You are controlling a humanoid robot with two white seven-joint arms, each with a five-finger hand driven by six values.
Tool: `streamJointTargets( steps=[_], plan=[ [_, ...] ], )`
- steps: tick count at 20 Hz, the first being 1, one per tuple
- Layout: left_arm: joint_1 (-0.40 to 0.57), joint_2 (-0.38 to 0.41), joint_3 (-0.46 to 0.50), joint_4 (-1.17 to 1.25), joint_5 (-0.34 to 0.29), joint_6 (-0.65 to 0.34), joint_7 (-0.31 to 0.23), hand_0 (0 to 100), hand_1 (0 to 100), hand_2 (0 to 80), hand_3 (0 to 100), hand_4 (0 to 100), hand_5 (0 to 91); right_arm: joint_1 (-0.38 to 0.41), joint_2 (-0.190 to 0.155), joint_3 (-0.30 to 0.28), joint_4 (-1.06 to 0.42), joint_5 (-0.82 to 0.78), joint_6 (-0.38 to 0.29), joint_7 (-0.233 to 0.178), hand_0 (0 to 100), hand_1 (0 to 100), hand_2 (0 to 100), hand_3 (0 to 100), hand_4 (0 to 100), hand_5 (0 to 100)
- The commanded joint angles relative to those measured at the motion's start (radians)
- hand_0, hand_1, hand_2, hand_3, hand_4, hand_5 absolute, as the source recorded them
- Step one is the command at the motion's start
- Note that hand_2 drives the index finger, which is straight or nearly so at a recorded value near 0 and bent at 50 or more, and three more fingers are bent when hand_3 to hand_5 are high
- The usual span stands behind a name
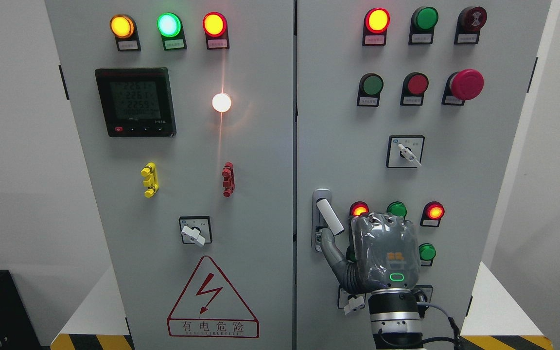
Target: Release door handle
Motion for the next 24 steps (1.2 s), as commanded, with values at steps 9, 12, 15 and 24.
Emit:
streamJointTargets(
  steps=[9,12,15,24],
  plan=[
    [0.0,-0.001,0.0,0.0,0.0,-0.001,0.0,12,56,0.0,0,0,0.0,-0.001,0.0,-0.006,-0.005,0.001,-0.002,0.002,53,39,98,100,100,100],
    [0.0,0.0,0.0,0.0,0.0,-0.001,0.0,12,56,0.0,0,0,0.0,-0.001,0.0,-0.008,-0.007,0.001,0.0,0.0,53,39,98,100,100,100],
    [0.0,0.0,0.0,0.0,0.0,-0.001,0.0,12,56,0.0,0,0,0.0,-0.001,0.0,-0.008,-0.008,0.001,0.0,0.0,53,38,98,100,100,100],
    [0.0,0.0,0.0,0.0,0.0,-0.001,0.0,12,56,0.0,0,0,0.0,-0.001,0.0,-0.011,-0.007,0.001,0.012,0.0,54,38,98,100,100,100]
  ],
)
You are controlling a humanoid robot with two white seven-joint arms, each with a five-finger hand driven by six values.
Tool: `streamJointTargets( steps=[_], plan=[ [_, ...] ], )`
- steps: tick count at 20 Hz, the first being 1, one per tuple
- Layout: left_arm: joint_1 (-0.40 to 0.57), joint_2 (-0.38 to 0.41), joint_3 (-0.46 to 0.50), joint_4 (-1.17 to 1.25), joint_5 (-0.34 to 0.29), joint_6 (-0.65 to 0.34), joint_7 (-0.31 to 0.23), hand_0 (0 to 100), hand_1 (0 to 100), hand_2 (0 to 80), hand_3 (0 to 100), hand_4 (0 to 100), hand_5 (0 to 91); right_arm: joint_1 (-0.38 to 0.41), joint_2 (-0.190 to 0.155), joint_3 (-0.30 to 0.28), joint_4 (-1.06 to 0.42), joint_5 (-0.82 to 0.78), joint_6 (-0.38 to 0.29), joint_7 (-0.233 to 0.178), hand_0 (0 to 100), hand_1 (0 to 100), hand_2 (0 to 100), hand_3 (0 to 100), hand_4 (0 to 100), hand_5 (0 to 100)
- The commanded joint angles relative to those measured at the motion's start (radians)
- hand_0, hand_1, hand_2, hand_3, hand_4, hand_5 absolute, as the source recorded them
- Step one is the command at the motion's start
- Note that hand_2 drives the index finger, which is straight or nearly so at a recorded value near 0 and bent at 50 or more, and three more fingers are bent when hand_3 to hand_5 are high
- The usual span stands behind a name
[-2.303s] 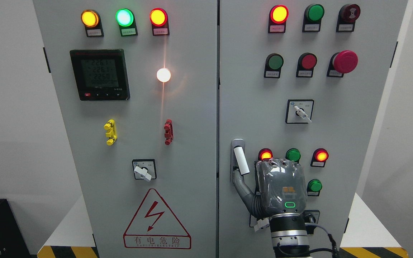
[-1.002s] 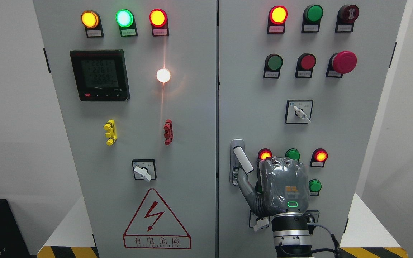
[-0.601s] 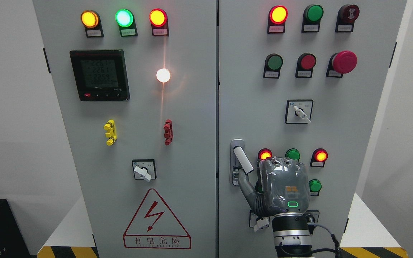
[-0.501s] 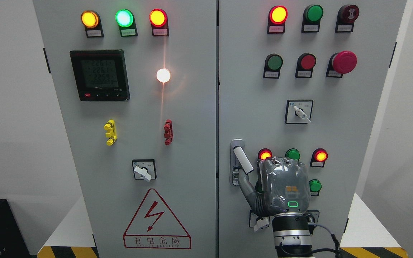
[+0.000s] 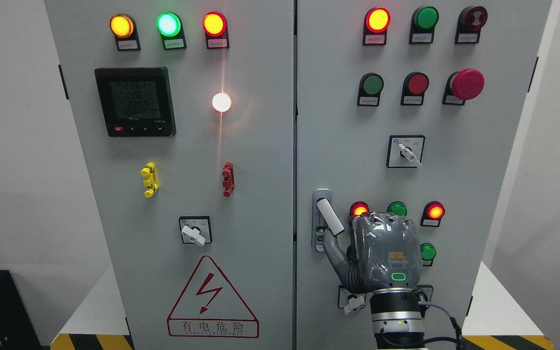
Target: Release door handle
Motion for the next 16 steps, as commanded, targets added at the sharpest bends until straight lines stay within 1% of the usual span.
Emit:
streamJointTargets(
  steps=[1,16],
  plan=[
    [0.0,-0.001,0.0,0.0,0.0,-0.001,0.0,12,56,0.0,0,0,0.0,0.0,0.0,-0.009,-0.002,0.0,0.007,-0.004,54,38,97,100,100,100],
    [0.0,-0.001,0.0,0.0,0.0,-0.001,0.0,12,56,0.0,0,0,0.0,-0.005,0.0,-0.014,-0.002,0.0,0.007,-0.004,54,38,98,100,100,100]
  ],
)
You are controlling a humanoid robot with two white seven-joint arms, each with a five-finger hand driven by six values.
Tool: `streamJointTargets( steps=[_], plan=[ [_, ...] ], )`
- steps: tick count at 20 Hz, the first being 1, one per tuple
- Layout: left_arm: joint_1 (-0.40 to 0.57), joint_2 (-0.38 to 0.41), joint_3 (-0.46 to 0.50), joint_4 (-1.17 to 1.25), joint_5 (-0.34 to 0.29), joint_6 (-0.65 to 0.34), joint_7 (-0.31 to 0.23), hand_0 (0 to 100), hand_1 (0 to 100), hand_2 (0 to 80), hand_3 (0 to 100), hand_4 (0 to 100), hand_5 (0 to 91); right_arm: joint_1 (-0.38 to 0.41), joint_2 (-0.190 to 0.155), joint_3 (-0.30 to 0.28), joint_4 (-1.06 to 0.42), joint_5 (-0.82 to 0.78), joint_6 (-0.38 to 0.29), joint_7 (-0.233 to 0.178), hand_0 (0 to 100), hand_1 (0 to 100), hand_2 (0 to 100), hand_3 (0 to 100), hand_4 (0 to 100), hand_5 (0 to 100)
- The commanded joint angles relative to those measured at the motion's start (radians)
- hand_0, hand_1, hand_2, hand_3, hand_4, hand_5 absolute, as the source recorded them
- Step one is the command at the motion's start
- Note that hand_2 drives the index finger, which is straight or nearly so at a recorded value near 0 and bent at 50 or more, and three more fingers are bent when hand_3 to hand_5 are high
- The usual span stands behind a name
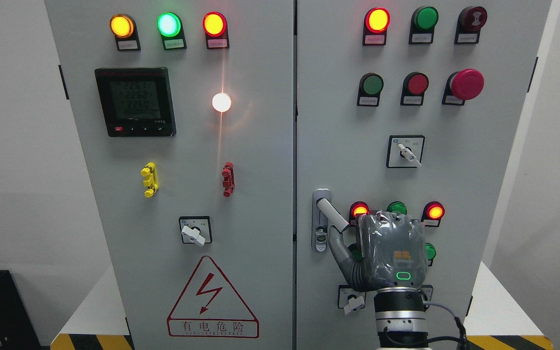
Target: Release door handle
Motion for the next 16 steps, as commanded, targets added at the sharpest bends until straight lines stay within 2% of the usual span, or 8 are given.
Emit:
streamJointTargets(
  steps=[1,16],
  plan=[
    [0.0,0.0,0.0,0.0,0.0,0.0,0.0,12,56,0.0,0,0,0.0,-0.002,0.0,-0.005,0.0,0.0,0.0,0.0,54,38,98,100,100,100],
    [-0.002,0.0,0.0,0.0,0.0,0.0,0.0,12,56,0.0,0,0,0.0,-0.013,0.0,-0.011,-0.002,0.0,-0.003,0.0,55,38,98,100,100,100]
  ],
)
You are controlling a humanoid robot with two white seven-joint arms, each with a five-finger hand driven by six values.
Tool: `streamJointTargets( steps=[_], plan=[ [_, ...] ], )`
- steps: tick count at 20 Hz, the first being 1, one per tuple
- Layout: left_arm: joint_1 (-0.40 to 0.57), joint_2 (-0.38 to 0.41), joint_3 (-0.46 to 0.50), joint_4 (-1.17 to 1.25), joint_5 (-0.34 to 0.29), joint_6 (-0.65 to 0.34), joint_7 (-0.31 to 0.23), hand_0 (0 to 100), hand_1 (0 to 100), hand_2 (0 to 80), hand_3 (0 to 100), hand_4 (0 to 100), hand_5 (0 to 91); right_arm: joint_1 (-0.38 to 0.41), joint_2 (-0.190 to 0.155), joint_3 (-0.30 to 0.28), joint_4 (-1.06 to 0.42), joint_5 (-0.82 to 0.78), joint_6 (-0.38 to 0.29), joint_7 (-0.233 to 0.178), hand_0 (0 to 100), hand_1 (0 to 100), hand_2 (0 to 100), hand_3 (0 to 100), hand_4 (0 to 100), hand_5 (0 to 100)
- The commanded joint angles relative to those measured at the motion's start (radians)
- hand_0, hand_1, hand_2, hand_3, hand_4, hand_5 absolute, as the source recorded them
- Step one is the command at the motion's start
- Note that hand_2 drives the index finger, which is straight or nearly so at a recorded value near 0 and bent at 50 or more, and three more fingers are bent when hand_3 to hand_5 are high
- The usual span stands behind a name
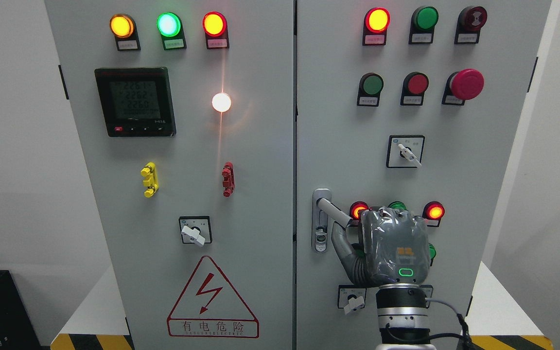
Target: Release door handle
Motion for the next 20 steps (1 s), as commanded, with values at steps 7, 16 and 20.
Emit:
streamJointTargets(
  steps=[7,16,20],
  plan=[
    [-0.001,0.0,0.0,0.0,0.0,0.0,0.0,12,56,0.0,0,0,0.0,0.0,0.001,-0.005,-0.008,0.0,-0.001,0.0,55,38,98,100,100,100],
    [-0.001,0.0,0.0,0.0,0.0,0.0,0.0,12,56,0.0,0,0,0.0,-0.002,0.002,-0.005,-0.008,0.0,-0.001,0.0,55,38,98,100,100,100],
    [-0.001,0.0,0.0,0.0,0.0,0.0,0.0,12,56,0.0,0,0,0.0,-0.003,0.002,-0.005,-0.008,0.0,-0.001,0.0,55,38,98,100,100,100]
  ],
)
